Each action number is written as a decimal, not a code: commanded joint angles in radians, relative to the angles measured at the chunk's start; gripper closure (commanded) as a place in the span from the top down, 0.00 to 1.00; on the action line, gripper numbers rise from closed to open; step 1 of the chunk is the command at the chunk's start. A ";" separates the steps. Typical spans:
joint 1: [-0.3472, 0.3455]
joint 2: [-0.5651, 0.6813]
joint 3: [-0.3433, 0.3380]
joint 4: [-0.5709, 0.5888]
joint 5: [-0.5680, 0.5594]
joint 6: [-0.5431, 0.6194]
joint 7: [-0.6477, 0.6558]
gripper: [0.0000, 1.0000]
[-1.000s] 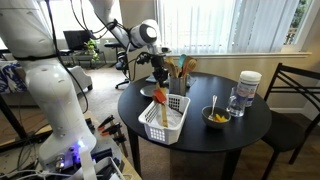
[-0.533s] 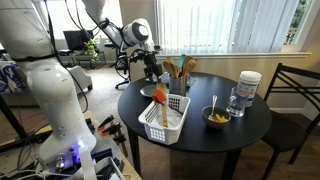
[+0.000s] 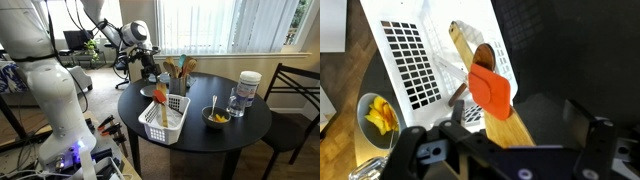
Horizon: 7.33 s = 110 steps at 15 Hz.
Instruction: Pick up the orange spatula and put it in the silver utensil holder
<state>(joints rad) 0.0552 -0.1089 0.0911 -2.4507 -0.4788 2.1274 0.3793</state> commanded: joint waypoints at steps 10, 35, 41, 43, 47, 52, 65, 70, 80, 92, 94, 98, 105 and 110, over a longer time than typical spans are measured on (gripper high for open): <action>-0.040 0.072 -0.067 -0.030 -0.036 0.145 -0.175 0.75; -0.029 -0.048 -0.058 0.031 -0.286 0.000 -0.154 0.01; -0.029 -0.131 -0.045 0.095 -0.251 -0.072 -0.164 0.01; -0.028 -0.156 -0.041 0.121 -0.233 -0.085 -0.156 0.01; -0.030 -0.208 -0.043 0.169 -0.122 -0.063 -0.112 0.01; -0.053 -0.269 -0.034 0.173 -0.013 0.051 0.005 0.01; -0.138 -0.228 0.002 0.040 0.003 0.724 0.299 0.01; -0.117 -0.189 -0.028 -0.008 0.085 0.839 0.396 0.01; -0.055 -0.125 -0.106 -0.032 0.358 0.831 0.389 0.01; -0.069 -0.138 -0.098 -0.040 0.375 0.776 0.403 0.84; -0.076 -0.149 -0.089 -0.040 0.353 0.708 0.402 0.96; -0.130 -0.187 -0.028 -0.047 0.304 0.541 0.375 1.00; -0.146 -0.230 0.012 -0.038 0.247 0.368 0.344 1.00; -0.132 -0.219 0.022 -0.024 0.216 0.239 0.296 1.00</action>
<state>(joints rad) -0.0740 -0.3160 0.1025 -2.4721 -0.2510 2.4315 0.7336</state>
